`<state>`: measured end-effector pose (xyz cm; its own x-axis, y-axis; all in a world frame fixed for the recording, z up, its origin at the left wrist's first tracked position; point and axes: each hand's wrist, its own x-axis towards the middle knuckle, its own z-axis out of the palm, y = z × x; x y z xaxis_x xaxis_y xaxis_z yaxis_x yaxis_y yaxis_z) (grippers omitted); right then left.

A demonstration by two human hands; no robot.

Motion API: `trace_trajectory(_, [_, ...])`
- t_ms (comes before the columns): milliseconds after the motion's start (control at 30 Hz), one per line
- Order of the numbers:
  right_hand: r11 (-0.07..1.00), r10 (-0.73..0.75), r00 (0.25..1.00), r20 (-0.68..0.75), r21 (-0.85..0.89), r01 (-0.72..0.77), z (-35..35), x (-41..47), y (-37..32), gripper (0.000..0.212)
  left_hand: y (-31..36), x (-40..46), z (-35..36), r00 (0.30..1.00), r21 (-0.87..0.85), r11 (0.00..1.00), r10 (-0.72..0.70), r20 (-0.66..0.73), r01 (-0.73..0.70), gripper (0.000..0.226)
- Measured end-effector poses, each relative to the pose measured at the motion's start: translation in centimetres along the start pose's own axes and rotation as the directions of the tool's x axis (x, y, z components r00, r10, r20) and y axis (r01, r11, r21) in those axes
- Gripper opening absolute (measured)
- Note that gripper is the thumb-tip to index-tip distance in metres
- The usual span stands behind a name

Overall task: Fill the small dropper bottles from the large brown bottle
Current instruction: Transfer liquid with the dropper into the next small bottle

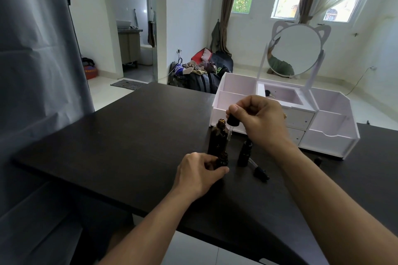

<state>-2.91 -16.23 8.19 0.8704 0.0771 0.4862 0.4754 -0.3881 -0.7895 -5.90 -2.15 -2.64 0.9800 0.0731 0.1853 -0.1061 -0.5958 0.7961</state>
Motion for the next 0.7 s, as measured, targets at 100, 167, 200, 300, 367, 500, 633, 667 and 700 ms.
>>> trace_trajectory(100, [1.000, -0.007, 1.000, -0.005, 0.019, 0.007, 0.0, -0.1, 0.1, 0.011, 0.0, 0.0, 0.0, 1.000, 0.000, 1.000, 0.002, -0.009, -0.002, 0.039])
trace_trajectory(167, [1.000, 0.002, 1.000, -0.009, 0.031, -0.002, 0.1, -0.2, 0.3, 0.010, 0.0, 0.0, 0.0, 1.000, 0.006, 1.000, 0.009, -0.010, -0.009, 0.041])
trace_trajectory(200, [1.000, 0.006, 1.000, -0.007, 0.020, -0.006, 0.1, -0.2, 0.4, 0.010, 0.0, 0.0, 0.0, 1.000, 0.010, 1.000, 0.011, -0.005, -0.011, 0.041])
trace_trajectory(300, [1.000, 0.006, 1.000, -0.014, -0.010, -0.006, 0.2, -0.2, 0.6, 0.012, 0.0, 0.0, 0.0, 1.000, 0.016, 1.000, 0.014, 0.003, -0.014, 0.040])
trace_trajectory(367, [1.000, 0.010, 1.000, 0.005, 0.004, -0.010, 0.1, -0.3, 0.4, 0.010, -0.1, 0.0, 0.0, 1.000, 0.021, 1.000, 0.011, 0.009, -0.012, 0.041])
trace_trajectory(500, [1.000, -0.012, 1.000, -0.022, 0.010, 0.012, -0.1, 0.1, -0.2, 0.009, -0.1, 0.1, 0.0, 1.000, 0.011, 1.000, 0.004, 0.021, -0.004, 0.039])
trace_trajectory(633, [0.994, -0.046, 0.985, -0.165, 0.092, 0.062, -0.5, 1.2, -1.1, 0.008, 0.0, 0.1, -0.1, 0.999, 0.002, 1.000, 0.001, 0.040, -0.001, 0.037])
trace_trajectory(667, [0.990, -0.058, 0.978, -0.200, 0.113, 0.081, -0.6, 1.5, -1.3, 0.008, -0.1, 0.1, -0.1, 0.999, -0.004, 1.000, 0.003, 0.047, -0.003, 0.036])
trace_trajectory(700, [0.987, -0.068, 0.971, -0.230, 0.127, 0.099, -0.6, 1.9, -1.6, 0.009, -0.1, 0.1, -0.1, 0.999, -0.011, 1.000, 0.005, 0.049, -0.004, 0.035])
